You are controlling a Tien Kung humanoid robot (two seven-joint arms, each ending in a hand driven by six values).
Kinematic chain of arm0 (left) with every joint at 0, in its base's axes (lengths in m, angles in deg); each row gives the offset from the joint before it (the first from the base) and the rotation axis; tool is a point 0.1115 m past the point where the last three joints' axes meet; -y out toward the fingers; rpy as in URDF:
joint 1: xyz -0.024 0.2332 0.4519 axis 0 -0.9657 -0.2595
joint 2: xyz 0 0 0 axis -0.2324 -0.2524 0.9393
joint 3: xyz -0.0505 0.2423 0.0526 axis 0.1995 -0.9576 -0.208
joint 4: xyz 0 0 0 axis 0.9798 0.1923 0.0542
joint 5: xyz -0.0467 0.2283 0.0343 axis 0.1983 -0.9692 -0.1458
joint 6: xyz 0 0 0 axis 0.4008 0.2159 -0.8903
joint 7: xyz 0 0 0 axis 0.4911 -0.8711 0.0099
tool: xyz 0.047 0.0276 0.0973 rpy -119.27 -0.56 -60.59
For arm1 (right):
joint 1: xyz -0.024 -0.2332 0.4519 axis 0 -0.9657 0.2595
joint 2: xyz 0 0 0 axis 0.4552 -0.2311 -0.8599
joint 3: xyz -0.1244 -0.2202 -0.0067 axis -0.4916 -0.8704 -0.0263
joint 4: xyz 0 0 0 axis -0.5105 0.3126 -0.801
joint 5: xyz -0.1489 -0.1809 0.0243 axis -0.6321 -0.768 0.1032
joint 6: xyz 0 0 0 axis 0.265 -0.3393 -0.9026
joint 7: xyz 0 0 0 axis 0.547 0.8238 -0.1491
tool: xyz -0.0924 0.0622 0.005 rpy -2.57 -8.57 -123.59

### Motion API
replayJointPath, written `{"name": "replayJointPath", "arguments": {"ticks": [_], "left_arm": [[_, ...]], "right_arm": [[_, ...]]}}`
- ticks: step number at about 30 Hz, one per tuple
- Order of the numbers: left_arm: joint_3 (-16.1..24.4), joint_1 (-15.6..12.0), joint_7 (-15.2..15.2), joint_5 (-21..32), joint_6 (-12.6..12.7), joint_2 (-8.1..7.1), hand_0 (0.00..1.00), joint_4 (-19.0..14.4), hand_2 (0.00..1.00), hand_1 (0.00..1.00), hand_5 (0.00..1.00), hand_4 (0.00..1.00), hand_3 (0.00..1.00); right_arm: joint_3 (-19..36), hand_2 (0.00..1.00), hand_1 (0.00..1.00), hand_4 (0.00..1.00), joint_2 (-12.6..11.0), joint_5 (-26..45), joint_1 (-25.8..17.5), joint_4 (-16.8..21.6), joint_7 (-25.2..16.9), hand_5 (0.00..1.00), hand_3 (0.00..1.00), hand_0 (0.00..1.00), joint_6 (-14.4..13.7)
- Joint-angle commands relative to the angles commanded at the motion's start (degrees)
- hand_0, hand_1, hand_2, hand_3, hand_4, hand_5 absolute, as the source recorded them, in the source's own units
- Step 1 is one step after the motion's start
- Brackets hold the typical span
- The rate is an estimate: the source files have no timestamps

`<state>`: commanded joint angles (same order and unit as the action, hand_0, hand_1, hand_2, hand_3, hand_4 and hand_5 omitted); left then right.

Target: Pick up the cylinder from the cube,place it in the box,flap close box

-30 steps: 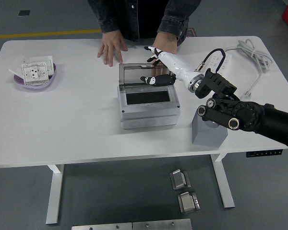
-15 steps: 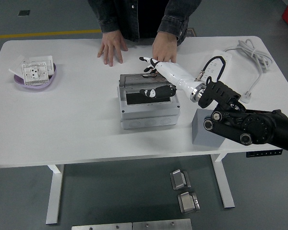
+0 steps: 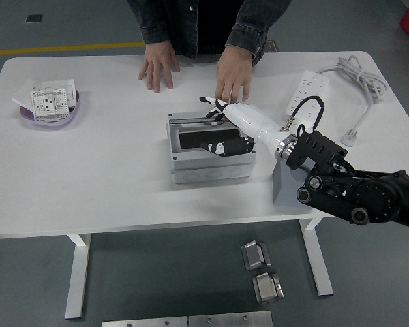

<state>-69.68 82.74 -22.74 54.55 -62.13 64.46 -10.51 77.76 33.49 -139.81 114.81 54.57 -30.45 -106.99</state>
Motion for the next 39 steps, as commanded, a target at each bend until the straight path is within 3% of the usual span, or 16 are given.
{"name": "replayJointPath", "arguments": {"ticks": [8, 14, 21, 25, 30, 31, 39], "left_arm": [[1.2, -0.3, 0.5, -1.0, 0.0, 0.06, 0.651, 0.2, 0.621, 0.652, 0.571, 0.567, 0.639], [1.7, -0.5, 0.8, -1.3, 0.1, -0.04, 0.651, 0.3, 0.621, 0.651, 0.571, 0.567, 0.638], [1.2, -0.8, 0.5, -0.4, 0.2, -0.1, 0.651, 0.3, 0.62, 0.652, 0.571, 0.567, 0.638], [0.9, -1.0, 0.5, -0.1, 0.2, -0.05, 0.651, 0.3, 0.621, 0.652, 0.571, 0.567, 0.638], [-0.2, -1.0, -0.1, 1.4, 0.3, -0.46, 0.651, 0.3, 0.621, 0.652, 0.571, 0.567, 0.638], [-0.4, -1.0, -0.1, 1.6, 0.4, -0.54, 0.651, 0.3, 0.621, 0.652, 0.571, 0.567, 0.638], [-0.8, -1.0, -0.2, 2.3, 0.3, -1.11, 0.651, 0.2, 0.62, 0.652, 0.571, 0.568, 0.639]], "right_arm": [[4.6, 0.776, 0.688, 0.801, -0.9, -2.2, -3.6, 1.6, 0.8, 0.465, 0.984, 0.794, -0.1], [11.8, 0.772, 0.685, 0.799, -3.4, -4.8, -7.7, 3.7, 1.9, 0.473, 0.984, 0.789, 0.2], [23.7, 0.771, 0.685, 0.799, -8.1, -5.2, -16.3, 9.5, 1.7, 0.487, 0.985, 0.79, 0.2], [32.2, 0.751, 0.674, 0.801, -9.1, -4.1, -22.2, 12.7, -0.3, 0.516, 0.968, 0.763, -1.3], [43.2, 0.751, 0.674, 0.801, -7.8, 0.0, -30.8, 16.7, -5.4, 0.516, 0.968, 0.763, -4.1], [45.6, 0.732, 0.663, 0.8, -7.4, 0.9, -32.6, 17.2, -6.4, 0.515, 0.913, 0.753, -4.5], [61.1, 0.725, 0.659, 0.798, -3.2, 10.6, -44.5, 16.2, -14.1, 0.528, 0.872, 0.748, -6.0]]}}
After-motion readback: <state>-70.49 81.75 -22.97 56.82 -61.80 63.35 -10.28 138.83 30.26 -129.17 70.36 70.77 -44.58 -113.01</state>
